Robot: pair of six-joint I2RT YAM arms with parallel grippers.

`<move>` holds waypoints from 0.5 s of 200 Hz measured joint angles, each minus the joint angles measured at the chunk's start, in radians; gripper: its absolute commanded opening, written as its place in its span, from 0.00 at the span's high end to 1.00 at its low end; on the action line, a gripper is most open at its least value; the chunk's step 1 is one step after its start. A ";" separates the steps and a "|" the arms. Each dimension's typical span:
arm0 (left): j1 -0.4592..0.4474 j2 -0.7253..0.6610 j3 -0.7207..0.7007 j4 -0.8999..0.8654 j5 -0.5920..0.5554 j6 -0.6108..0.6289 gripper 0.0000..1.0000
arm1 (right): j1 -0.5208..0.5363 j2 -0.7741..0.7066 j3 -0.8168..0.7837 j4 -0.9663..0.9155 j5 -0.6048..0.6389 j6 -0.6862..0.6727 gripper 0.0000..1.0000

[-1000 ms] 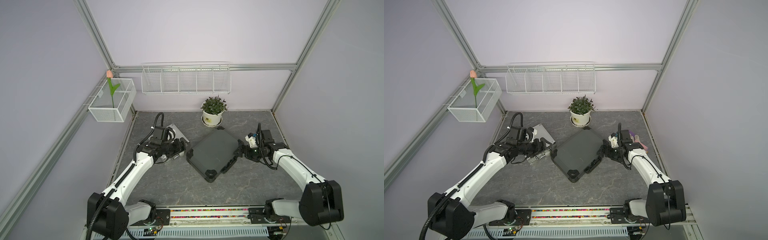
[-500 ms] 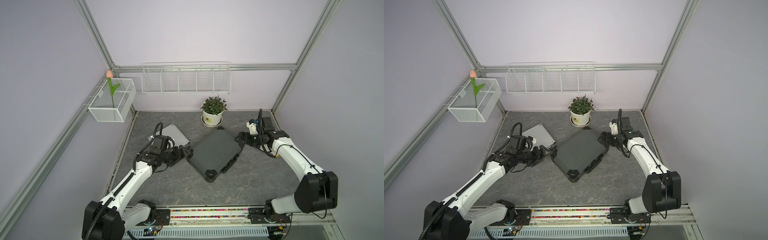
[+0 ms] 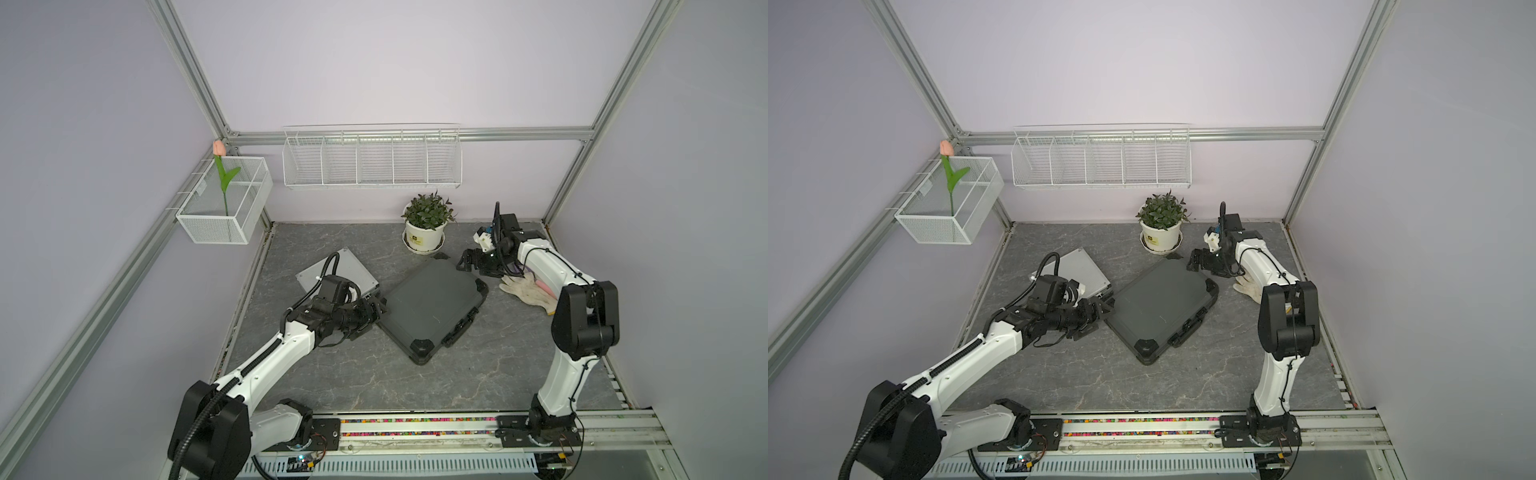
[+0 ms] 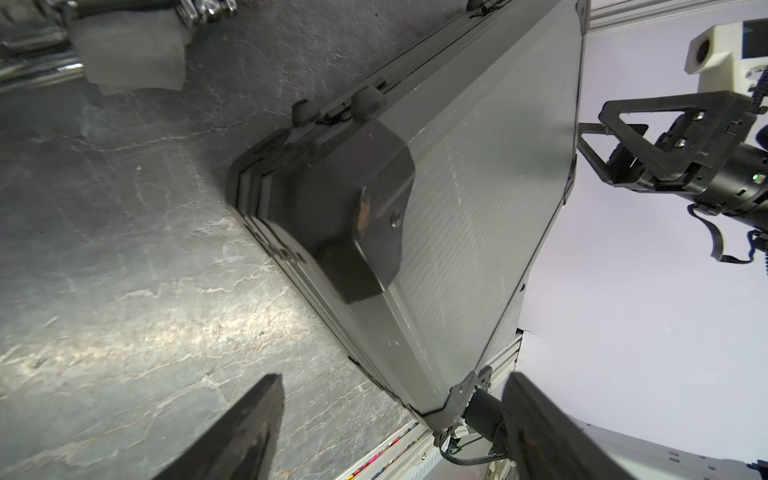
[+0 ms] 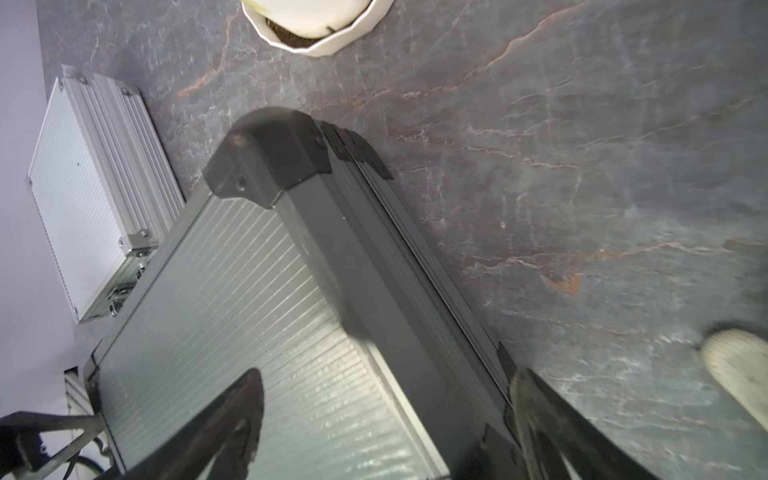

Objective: Open the poker set cases
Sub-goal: Adjust the poker set case at the center of the board.

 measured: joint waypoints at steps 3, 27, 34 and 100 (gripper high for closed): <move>0.000 0.005 0.001 0.002 0.002 0.000 0.15 | 0.000 0.004 0.000 -0.004 -0.007 -0.002 0.06; 0.000 0.053 0.015 0.014 0.018 0.008 0.15 | 0.000 0.011 -0.036 -0.001 -0.043 -0.013 0.07; 0.000 0.067 0.019 0.018 0.023 0.010 0.15 | -0.006 0.010 -0.051 0.011 -0.052 -0.012 0.08; 0.000 0.188 0.094 0.036 0.056 0.046 0.15 | -0.034 -0.118 -0.289 0.220 -0.097 -0.007 0.11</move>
